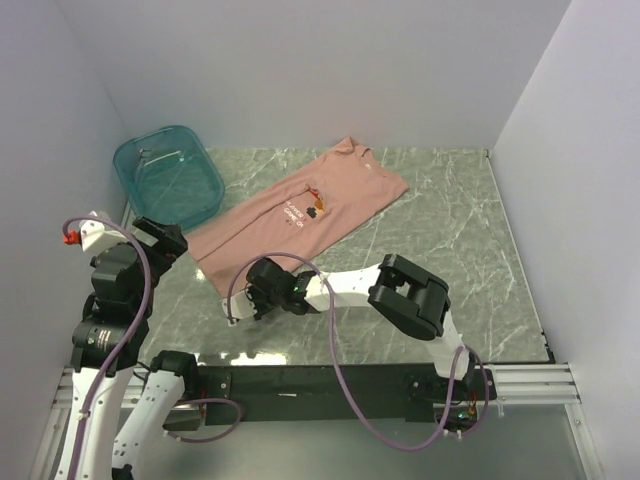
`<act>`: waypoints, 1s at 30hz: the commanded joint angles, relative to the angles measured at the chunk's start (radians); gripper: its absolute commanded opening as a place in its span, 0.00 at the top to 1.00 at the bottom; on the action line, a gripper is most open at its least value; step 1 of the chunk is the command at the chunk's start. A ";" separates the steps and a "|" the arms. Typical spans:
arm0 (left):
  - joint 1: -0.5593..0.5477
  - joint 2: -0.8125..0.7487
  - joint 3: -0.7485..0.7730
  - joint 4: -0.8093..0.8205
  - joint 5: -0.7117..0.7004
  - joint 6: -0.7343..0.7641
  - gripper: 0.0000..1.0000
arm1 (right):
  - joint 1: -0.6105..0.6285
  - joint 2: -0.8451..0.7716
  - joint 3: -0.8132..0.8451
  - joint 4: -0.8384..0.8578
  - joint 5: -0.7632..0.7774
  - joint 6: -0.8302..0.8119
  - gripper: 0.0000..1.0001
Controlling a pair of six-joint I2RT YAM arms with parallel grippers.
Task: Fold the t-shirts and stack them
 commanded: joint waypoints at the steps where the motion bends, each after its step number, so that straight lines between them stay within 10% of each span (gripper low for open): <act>1: 0.004 -0.032 -0.014 -0.008 0.021 -0.031 0.08 | -0.011 -0.021 -0.042 -0.061 -0.048 -0.011 1.00; 19: 0.002 0.294 -0.215 0.501 0.666 -0.030 0.13 | -0.085 -0.609 -0.545 -0.418 -0.278 -0.053 1.00; 24: -0.050 0.576 -0.106 0.578 0.695 0.008 0.14 | -0.183 -0.679 -0.464 -0.495 -0.328 0.032 0.53; 30: -0.147 1.041 0.232 0.506 0.598 0.171 0.22 | -0.541 -0.699 -0.219 -0.675 -0.540 0.161 0.39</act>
